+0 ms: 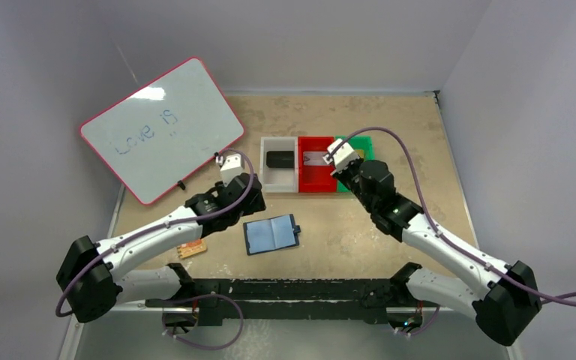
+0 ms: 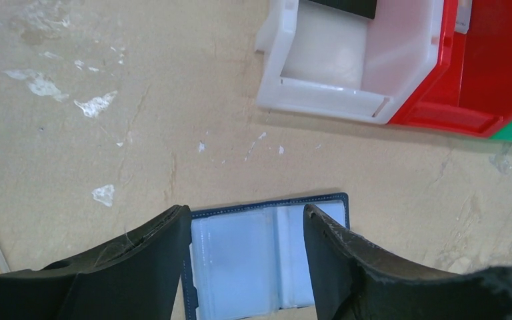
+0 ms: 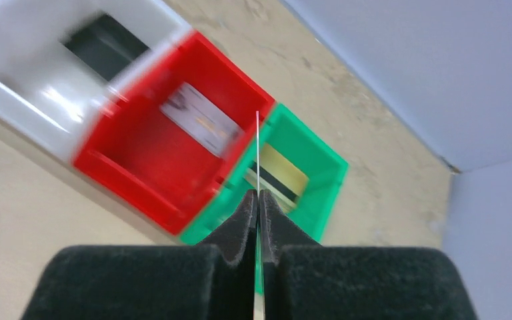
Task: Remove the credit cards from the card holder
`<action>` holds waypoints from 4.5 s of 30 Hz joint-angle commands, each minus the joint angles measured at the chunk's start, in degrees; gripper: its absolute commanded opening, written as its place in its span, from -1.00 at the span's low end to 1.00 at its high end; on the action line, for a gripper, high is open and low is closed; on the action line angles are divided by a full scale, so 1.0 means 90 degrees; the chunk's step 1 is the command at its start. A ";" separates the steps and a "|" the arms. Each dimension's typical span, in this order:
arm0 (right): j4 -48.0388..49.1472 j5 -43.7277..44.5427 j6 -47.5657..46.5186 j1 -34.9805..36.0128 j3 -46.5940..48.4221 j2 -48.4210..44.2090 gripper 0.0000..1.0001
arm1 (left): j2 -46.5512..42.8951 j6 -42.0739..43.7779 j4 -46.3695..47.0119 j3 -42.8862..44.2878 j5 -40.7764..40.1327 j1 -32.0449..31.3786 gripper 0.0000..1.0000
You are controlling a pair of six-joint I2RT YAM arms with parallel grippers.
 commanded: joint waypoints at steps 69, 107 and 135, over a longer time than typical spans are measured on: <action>-0.1179 -0.4029 -0.5196 -0.3186 0.2320 0.4661 -0.44 | -0.0647 0.1496 -0.1535 0.1770 0.0220 0.1660 0.52; -0.3113 -0.2843 0.4407 -0.3218 0.3200 0.3943 -1.00 | -0.0575 0.1072 -0.1756 0.2041 -0.0251 0.1652 0.51; -0.2751 -0.1710 0.4486 -0.2728 0.3294 0.5356 -1.00 | -0.0736 0.0863 -0.1613 0.1880 -0.0387 0.1652 0.55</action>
